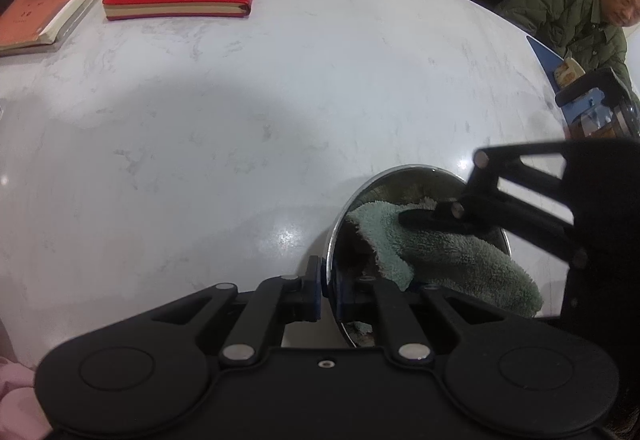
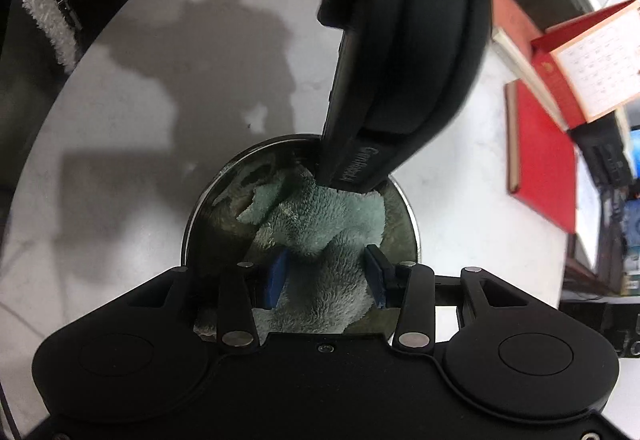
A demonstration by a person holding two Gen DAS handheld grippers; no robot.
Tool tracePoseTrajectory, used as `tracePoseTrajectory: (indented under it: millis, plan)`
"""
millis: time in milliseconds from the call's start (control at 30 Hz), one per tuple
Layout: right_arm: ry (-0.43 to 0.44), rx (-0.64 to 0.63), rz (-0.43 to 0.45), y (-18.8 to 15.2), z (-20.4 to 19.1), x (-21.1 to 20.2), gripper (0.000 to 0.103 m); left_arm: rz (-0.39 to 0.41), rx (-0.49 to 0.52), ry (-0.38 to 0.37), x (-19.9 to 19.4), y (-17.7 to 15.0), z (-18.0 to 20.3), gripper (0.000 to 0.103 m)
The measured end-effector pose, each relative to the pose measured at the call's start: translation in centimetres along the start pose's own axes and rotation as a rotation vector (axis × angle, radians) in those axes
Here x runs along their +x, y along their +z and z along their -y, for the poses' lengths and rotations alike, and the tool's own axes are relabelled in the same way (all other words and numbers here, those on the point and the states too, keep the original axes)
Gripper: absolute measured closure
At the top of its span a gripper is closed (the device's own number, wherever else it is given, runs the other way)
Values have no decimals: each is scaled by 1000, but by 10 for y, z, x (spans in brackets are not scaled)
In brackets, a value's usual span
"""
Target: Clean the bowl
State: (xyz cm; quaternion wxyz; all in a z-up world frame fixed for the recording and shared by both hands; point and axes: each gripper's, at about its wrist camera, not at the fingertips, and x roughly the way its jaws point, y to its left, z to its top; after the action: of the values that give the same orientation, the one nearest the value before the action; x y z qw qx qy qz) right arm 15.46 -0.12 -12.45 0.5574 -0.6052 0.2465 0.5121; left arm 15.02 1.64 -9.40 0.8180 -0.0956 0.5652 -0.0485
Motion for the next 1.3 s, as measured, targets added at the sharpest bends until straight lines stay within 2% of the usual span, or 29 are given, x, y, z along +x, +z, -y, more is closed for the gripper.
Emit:
tracePoseTrajectory:
  millis: [133, 333, 367, 533, 633, 767, 900, 1100, 1200, 1300]
  plan:
    - [41, 9, -3, 0, 12, 4, 63, -6, 15, 15, 0, -1, 2, 97]
    - [29, -44, 5, 1, 21, 16, 63, -15, 29, 33, 1, -2, 4, 95]
    - [26, -32, 4, 0, 23, 17, 68, -17, 26, 30, 1, -2, 4, 95]
    - [43, 79, 2, -8, 33, 21, 68, -10, 24, 41, 0, -3, 7, 94]
    - [77, 207, -13, -12, 41, 21, 68, -3, 12, 43, 0, -3, 7, 96]
    - [159, 386, -32, -19, 51, 21, 68, 8, 12, 51, 0, -2, 10, 97]
    - [281, 558, -45, -24, 60, 23, 67, 13, 20, 56, 1, -2, 14, 96]
    - [357, 751, -22, -35, 71, 26, 67, 25, 33, 73, 1, -3, 18, 95]
    - [342, 766, -22, -34, 72, 26, 67, 29, 34, 73, 1, -5, 18, 95]
    - [287, 744, -36, -33, 72, 26, 67, 26, 31, 69, 1, -7, 17, 96]
